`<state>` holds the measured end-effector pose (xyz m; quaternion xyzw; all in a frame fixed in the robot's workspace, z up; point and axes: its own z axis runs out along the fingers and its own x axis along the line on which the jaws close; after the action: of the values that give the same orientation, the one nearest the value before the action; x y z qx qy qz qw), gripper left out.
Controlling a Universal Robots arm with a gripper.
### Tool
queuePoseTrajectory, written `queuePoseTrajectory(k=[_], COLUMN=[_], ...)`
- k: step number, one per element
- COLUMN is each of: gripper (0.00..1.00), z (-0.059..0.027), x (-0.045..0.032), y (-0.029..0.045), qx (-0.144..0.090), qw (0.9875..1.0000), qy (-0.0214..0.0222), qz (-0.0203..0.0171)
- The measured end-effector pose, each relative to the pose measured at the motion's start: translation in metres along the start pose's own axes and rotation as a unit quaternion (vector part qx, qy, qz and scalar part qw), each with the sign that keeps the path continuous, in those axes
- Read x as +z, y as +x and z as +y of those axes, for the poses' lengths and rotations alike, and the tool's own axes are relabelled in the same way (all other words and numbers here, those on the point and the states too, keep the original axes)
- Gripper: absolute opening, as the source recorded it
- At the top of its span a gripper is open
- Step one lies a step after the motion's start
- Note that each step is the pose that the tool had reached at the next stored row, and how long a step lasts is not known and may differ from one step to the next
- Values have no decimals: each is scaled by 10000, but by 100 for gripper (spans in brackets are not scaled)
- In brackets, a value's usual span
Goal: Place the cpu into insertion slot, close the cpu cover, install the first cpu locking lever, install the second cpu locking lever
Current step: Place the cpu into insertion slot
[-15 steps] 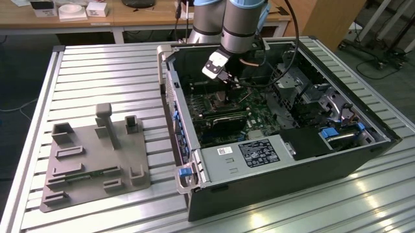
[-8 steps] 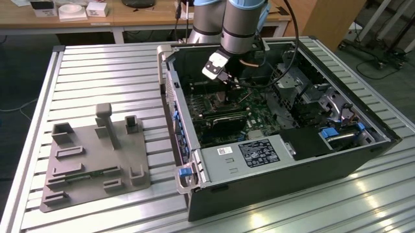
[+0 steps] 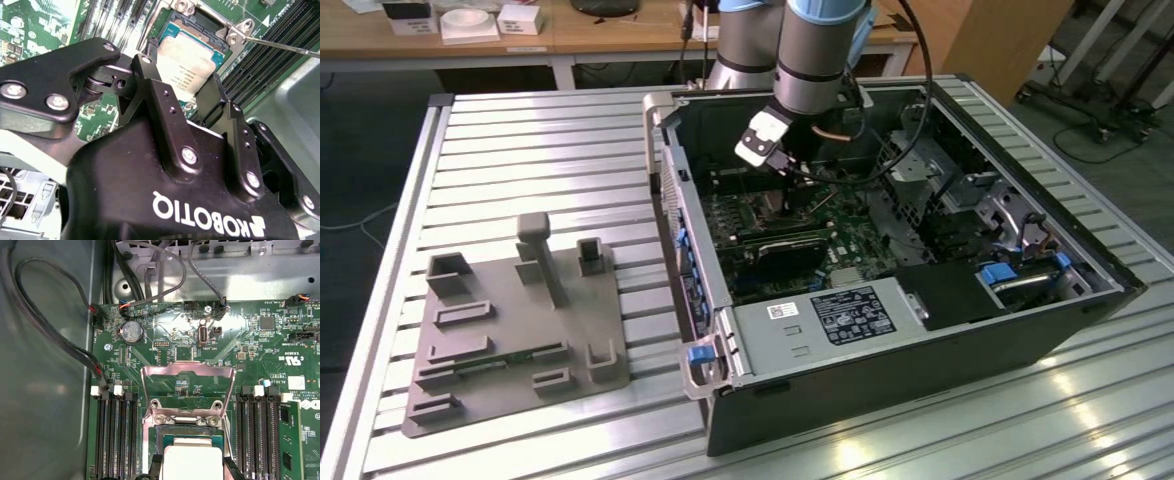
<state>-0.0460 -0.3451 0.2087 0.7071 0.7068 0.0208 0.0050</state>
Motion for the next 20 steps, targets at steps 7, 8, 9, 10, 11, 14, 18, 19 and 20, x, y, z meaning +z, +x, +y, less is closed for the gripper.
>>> queuePoseTrajectory(k=[7,8,9,10,11,14,18,19,20], gripper=[54,54,54,54,54,54,54,54,54], z=[-2,-3,-3,-4,-4,-5,-5,-5,-5], x=[43,50,58,69,78,96,100,100,103], y=[27,27,29,31,33,36,36,36,36], qx=[17,25,28,31,32,34,34,34,34], qw=[10000,10000,10000,10000,10000,10000,10000,10000,10000], qy=[0,0,0,0,0,0,1,1,0], qz=[10,9,9,8,9,9,8,7,6])
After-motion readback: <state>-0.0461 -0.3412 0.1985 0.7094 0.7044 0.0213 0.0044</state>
